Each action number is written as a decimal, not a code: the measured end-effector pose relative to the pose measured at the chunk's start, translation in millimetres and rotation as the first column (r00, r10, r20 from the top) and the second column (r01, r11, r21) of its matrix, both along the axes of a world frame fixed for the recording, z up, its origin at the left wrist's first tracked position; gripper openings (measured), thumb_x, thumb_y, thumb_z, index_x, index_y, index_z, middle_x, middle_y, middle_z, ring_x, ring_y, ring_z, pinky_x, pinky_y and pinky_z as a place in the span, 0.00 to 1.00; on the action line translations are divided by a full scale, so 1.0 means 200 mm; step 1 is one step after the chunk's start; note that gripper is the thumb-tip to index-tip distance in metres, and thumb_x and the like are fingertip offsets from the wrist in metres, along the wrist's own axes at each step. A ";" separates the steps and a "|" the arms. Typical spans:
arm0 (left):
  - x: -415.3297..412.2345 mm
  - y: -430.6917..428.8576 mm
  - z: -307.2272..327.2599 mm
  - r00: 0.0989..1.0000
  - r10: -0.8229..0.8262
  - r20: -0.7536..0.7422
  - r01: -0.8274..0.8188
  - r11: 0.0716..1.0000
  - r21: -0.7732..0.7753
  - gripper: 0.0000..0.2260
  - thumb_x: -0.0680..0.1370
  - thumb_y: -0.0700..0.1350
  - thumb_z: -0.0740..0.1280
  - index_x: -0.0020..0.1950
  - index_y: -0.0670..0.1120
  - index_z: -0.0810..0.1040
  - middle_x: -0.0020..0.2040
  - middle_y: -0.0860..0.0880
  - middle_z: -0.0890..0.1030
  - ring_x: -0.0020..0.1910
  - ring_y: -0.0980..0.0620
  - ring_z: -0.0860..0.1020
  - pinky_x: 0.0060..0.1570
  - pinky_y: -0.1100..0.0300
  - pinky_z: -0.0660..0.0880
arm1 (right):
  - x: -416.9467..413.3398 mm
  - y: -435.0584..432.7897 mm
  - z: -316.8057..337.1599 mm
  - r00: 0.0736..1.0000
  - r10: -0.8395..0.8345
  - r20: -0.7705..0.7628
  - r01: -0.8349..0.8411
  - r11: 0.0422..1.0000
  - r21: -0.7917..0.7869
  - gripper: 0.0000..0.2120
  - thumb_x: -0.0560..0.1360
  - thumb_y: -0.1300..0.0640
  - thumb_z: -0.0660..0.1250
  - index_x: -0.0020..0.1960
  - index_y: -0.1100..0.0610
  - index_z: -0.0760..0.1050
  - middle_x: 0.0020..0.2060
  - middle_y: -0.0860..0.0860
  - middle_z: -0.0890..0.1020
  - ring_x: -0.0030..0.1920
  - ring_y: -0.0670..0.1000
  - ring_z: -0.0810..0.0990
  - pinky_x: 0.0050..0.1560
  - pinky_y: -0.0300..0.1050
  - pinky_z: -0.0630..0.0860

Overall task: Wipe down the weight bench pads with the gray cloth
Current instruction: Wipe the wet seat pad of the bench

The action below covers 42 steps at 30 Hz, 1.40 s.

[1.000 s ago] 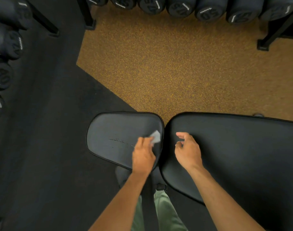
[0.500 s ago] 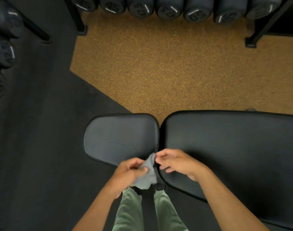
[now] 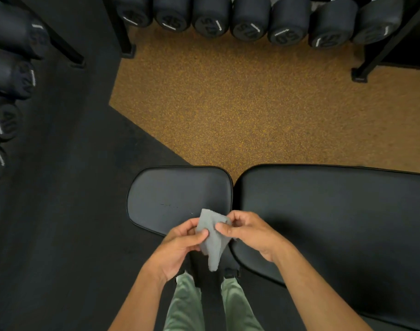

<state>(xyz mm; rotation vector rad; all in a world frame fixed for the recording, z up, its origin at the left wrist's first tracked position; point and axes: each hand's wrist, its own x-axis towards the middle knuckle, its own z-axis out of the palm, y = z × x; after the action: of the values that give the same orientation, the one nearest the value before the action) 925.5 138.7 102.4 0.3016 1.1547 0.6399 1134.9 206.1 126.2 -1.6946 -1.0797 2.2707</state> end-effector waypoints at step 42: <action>-0.05 0.22 0.30 0.897 0.068 -0.437 0.104 0.928 0.359 0.08 0.77 0.37 0.75 0.56 0.43 0.85 0.49 0.46 0.89 0.49 0.45 0.87 0.51 0.55 0.82 | -0.34 0.24 0.26 0.996 -0.084 0.021 0.078 0.979 0.188 0.27 0.60 0.41 0.82 0.44 0.62 0.79 0.34 0.60 0.85 0.36 0.59 0.86 0.42 0.51 0.84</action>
<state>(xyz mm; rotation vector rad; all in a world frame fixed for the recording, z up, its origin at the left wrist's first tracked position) 914.7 182.4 162.1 0.8199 1.4591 0.8003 1067.9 254.7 178.4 -1.6694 -1.1661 2.0316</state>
